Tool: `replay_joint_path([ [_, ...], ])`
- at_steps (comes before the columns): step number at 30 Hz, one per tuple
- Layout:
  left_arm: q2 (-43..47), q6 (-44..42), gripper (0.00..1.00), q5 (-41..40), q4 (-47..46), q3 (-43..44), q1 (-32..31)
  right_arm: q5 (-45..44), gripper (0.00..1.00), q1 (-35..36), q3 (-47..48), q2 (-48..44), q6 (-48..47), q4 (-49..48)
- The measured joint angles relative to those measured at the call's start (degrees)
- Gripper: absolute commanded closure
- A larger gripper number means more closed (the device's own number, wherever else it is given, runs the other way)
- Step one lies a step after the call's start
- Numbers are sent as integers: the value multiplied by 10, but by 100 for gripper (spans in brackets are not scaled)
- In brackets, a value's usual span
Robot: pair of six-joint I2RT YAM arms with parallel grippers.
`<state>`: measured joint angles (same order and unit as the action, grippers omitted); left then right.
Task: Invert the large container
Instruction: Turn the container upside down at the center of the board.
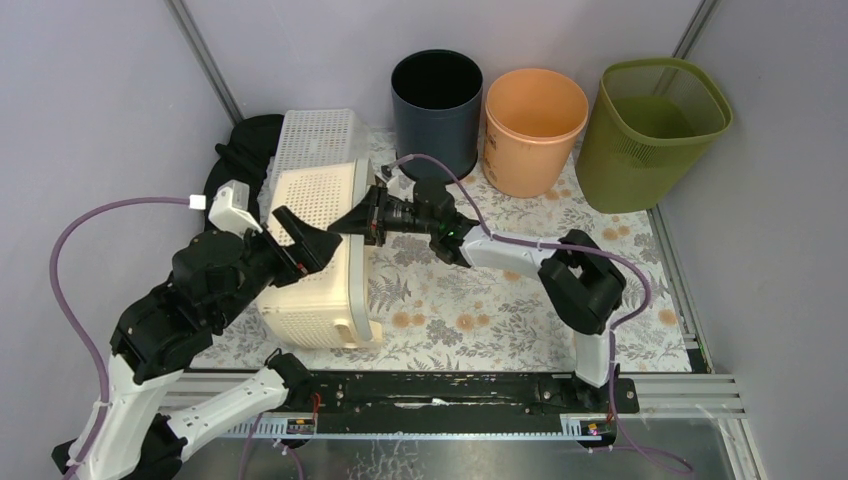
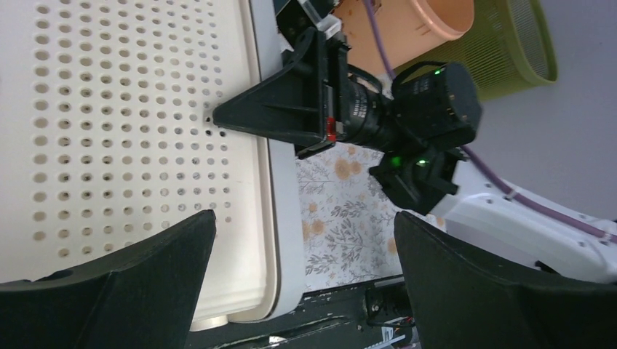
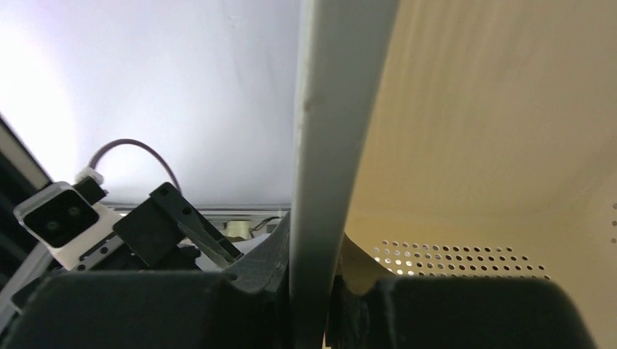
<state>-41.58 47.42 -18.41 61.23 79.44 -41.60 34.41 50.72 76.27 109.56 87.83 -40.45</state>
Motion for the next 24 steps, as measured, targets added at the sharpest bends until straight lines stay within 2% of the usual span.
replay_joint_path([
  [9, -15, -7, 0, 0, 1, 28, 0, -10, 100, -31, 12, 93, 128, -241],
  [15, -23, -9, 0, 0, 1, 28, 0, -2, 100, -46, 35, 133, 190, -334],
  [19, -28, -9, 0, 0, 1, 28, 0, -2, 100, -49, 26, 144, 203, -381],
  [24, -30, -9, 0, 0, 1, 28, 0, 9, 100, -50, -42, 137, 174, -434],
])
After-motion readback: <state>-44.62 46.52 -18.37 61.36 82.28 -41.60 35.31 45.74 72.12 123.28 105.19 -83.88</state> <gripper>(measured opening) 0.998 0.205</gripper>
